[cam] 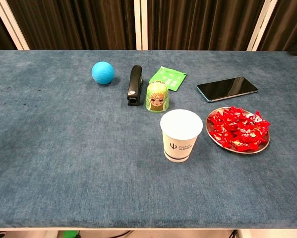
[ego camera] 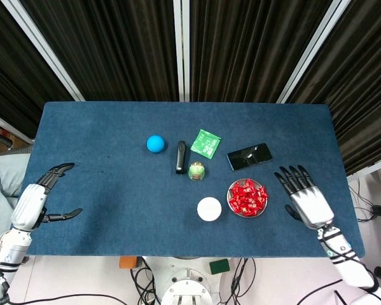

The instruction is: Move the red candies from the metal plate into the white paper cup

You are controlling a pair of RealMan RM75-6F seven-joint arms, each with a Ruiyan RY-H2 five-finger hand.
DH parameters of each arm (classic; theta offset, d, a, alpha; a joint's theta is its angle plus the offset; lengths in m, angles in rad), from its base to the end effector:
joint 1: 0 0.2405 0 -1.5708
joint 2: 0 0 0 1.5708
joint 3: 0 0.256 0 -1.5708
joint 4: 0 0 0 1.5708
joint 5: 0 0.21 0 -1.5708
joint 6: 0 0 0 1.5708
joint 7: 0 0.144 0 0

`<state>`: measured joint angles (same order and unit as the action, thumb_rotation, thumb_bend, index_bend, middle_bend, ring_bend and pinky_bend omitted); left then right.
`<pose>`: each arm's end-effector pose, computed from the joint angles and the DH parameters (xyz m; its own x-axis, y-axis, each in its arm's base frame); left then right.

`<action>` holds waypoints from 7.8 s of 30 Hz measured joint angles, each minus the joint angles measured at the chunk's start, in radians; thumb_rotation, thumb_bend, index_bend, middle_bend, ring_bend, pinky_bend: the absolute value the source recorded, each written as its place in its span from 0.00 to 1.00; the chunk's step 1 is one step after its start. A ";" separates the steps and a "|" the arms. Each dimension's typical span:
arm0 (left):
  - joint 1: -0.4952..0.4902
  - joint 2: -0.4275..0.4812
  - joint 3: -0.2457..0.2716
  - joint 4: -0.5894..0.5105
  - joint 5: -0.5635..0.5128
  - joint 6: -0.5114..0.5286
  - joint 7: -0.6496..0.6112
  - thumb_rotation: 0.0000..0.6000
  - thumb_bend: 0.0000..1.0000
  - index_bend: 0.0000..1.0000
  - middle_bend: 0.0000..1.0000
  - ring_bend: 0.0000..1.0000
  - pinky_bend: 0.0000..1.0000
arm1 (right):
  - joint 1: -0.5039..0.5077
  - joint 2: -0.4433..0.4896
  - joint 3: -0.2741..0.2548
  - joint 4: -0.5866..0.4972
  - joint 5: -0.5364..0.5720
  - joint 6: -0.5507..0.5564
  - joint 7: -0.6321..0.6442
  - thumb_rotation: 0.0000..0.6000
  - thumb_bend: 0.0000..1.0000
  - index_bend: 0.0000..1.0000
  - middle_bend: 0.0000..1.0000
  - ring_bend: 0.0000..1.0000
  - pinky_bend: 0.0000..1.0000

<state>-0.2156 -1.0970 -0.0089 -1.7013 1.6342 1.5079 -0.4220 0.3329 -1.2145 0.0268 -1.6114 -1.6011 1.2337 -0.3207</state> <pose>-0.2545 0.2045 0.1491 -0.0568 0.0898 0.9943 0.9654 -0.2491 0.0777 -0.2508 -0.2377 0.0871 0.6484 -0.0718 0.7579 -0.7198 -0.3822 0.5796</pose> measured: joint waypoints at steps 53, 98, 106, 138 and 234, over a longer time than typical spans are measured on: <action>0.067 -0.051 -0.004 0.097 -0.033 0.013 0.048 1.00 0.09 0.10 0.12 0.12 0.24 | 0.317 -0.213 -0.024 0.005 0.444 -0.306 -0.398 1.00 0.30 0.37 0.28 0.00 0.00; 0.060 -0.050 -0.009 0.099 -0.039 -0.012 0.043 1.00 0.09 0.10 0.12 0.12 0.25 | 0.308 -0.253 -0.022 0.086 0.328 -0.244 -0.292 1.00 0.47 0.74 0.56 0.02 0.00; 0.058 -0.052 -0.010 0.099 -0.040 -0.015 0.041 1.00 0.09 0.10 0.12 0.12 0.25 | 0.303 -0.223 -0.007 0.051 0.308 -0.216 -0.282 1.00 0.48 0.76 0.58 0.03 0.00; 0.067 -0.068 -0.008 0.136 -0.042 -0.003 -0.002 1.00 0.09 0.10 0.12 0.12 0.25 | 0.340 -0.144 0.041 -0.250 0.151 -0.174 -0.408 1.00 0.48 0.79 0.60 0.04 0.00; 0.060 -0.076 0.003 0.173 -0.044 -0.032 -0.032 1.00 0.09 0.12 0.12 0.12 0.25 | 0.265 -0.136 -0.019 -0.006 0.383 -0.249 -0.262 1.00 0.40 0.59 0.04 0.00 0.00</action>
<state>-0.1558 -1.1725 -0.0056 -1.5280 1.5904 1.4763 -0.4539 0.5981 -1.3504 0.0079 -1.6171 -1.2181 0.9848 -0.5822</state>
